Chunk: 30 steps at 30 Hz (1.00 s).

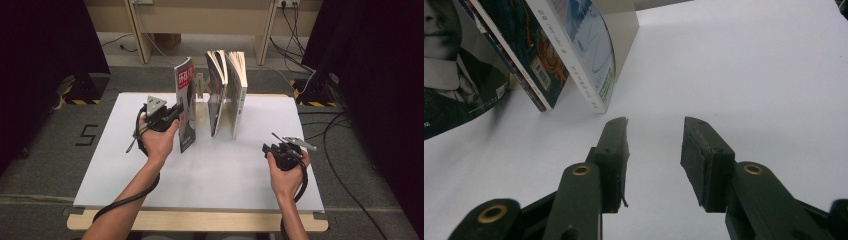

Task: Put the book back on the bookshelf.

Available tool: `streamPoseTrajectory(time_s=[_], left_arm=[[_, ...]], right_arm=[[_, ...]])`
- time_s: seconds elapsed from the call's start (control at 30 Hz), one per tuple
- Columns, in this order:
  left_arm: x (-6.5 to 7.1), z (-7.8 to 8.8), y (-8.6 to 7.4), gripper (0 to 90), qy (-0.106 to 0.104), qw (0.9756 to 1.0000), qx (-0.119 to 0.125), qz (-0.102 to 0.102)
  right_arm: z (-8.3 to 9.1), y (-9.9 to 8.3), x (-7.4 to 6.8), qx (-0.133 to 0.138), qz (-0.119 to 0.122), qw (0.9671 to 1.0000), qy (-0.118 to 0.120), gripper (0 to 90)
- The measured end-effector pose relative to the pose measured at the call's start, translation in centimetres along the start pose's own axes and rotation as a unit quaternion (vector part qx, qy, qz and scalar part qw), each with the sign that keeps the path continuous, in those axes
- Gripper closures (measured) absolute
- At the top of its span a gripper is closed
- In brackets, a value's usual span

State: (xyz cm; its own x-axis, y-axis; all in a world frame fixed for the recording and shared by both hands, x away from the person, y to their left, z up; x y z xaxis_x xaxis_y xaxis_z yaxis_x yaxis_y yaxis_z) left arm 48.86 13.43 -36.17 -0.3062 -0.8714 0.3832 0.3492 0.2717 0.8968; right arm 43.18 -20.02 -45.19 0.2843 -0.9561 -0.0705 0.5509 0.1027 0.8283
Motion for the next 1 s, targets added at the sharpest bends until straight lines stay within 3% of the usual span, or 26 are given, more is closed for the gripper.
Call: streamPoseTrajectory(time_s=[0.63,0.8,1.0], left_arm=[[-0.1,-3.5,2.0,86.7,0.017,0.9988,0.045,-0.014],[-0.6,-3.7,1.3,86.4,0.024,0.9982,0.051,-0.024],[-1.4,-3.2,-0.4,85.7,0.028,0.9985,0.038,-0.025]], right_arm=[[0.0,-0.2,0.4,-0.002,0.001,1.0,-0.006,63.1],[-0.1,-0.2,0.4,-0.006,0.003,1.0,-0.007,63.1],[-0.1,-0.3,0.3,-0.008,0.001,1.0,-0.006,63.1]])
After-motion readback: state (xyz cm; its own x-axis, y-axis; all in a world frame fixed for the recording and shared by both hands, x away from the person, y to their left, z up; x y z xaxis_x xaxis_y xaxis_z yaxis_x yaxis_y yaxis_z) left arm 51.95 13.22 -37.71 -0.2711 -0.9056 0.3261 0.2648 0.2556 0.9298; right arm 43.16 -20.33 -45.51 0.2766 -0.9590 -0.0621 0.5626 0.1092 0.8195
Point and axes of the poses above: each handheld gripper's, and its own axes: z roughly backward along the jaws, y roughly out of its top, x roughly to its right, the point moved 5 cm from there along -z, roughly forward along the jaws, and after that the axes turned 13 degrees about z, right-handed, at the moved point
